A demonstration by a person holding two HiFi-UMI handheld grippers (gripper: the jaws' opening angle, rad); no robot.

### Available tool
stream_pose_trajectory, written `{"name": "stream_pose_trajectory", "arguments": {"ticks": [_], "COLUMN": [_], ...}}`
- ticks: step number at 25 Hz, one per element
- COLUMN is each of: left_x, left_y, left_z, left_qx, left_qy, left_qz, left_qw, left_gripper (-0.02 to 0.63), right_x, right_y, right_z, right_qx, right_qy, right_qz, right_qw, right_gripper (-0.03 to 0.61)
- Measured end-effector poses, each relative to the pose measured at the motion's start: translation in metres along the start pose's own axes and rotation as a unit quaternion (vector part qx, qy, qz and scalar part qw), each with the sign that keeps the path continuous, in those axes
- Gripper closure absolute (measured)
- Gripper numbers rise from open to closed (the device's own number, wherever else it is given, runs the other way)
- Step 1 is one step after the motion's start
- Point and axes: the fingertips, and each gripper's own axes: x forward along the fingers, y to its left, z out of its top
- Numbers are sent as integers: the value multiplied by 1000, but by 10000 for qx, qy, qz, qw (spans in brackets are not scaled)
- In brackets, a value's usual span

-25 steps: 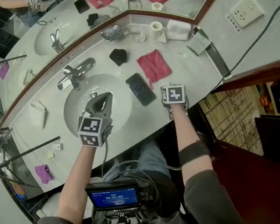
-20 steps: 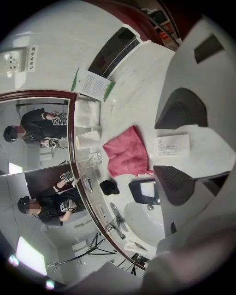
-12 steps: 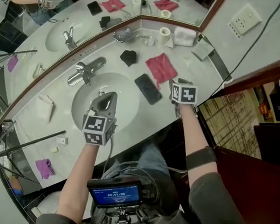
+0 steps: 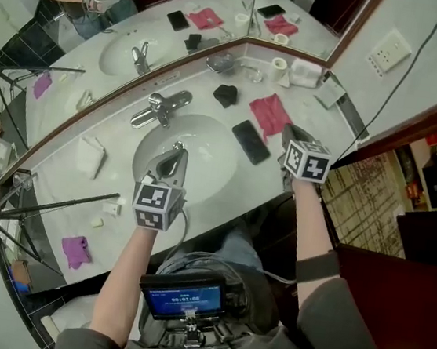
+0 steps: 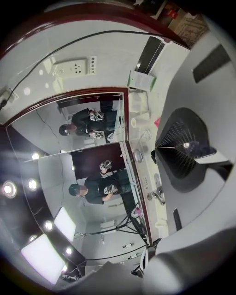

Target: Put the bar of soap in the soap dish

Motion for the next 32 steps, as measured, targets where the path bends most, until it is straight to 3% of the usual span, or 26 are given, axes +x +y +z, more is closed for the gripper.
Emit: {"name": "stream_pose_trajectory", "arguments": {"ticks": [16,32], "left_x": [-67,-88], "left_y": [34,45], "left_z": [-15,-23], "left_qx": [-66,-266], "left_qy": [-178,-203], "left_qz": [43,113], "left_qw": [9998,9994], "left_gripper": [614,614], "right_x": [-63,-68], "right_y": [96,117], "right_z": [0,-3], "right_qx": [104,-68], "right_qy": [-598,-520], "right_qz": [300,343], "right_qw": [9977,9980], "right_gripper": [561,565]}}
